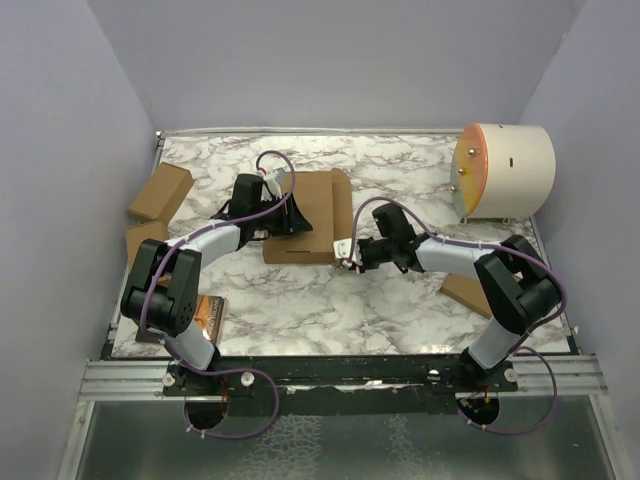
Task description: Fold the paper box
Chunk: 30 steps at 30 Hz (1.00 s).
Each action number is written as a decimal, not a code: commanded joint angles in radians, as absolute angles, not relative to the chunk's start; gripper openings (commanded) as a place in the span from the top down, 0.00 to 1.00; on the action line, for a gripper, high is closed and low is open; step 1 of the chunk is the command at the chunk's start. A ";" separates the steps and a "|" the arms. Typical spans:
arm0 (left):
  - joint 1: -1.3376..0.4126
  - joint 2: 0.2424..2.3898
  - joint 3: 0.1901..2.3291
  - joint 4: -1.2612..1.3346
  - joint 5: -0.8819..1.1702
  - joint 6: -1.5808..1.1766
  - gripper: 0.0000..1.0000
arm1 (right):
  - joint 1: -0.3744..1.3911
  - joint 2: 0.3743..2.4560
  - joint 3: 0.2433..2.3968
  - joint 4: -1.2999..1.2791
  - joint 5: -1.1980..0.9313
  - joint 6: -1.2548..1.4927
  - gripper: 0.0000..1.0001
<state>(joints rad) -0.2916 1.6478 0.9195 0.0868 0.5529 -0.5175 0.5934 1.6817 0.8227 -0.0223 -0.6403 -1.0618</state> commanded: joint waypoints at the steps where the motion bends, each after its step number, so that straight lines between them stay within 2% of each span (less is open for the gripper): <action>1: -0.283 1.668 0.924 0.027 0.504 -0.479 0.55 | 0.578 1.691 0.880 -0.019 -0.621 -0.936 0.81; 10: -0.274 1.666 0.926 0.017 0.503 -0.475 0.55 | 0.518 1.792 1.021 -0.189 -0.654 -0.774 0.80; 19: -0.261 1.667 0.924 0.010 0.503 -0.470 0.55 | 0.505 1.837 1.070 -0.266 -0.661 -0.711 0.81; 30: -0.257 1.673 0.933 -0.002 0.508 -0.462 0.55 | 0.501 1.957 1.234 -0.383 -0.671 -0.534 0.81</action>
<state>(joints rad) -0.2657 1.6478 0.9257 0.0704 0.5449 -0.4946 0.5091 1.9320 1.1942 -0.3367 -0.6525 -0.6140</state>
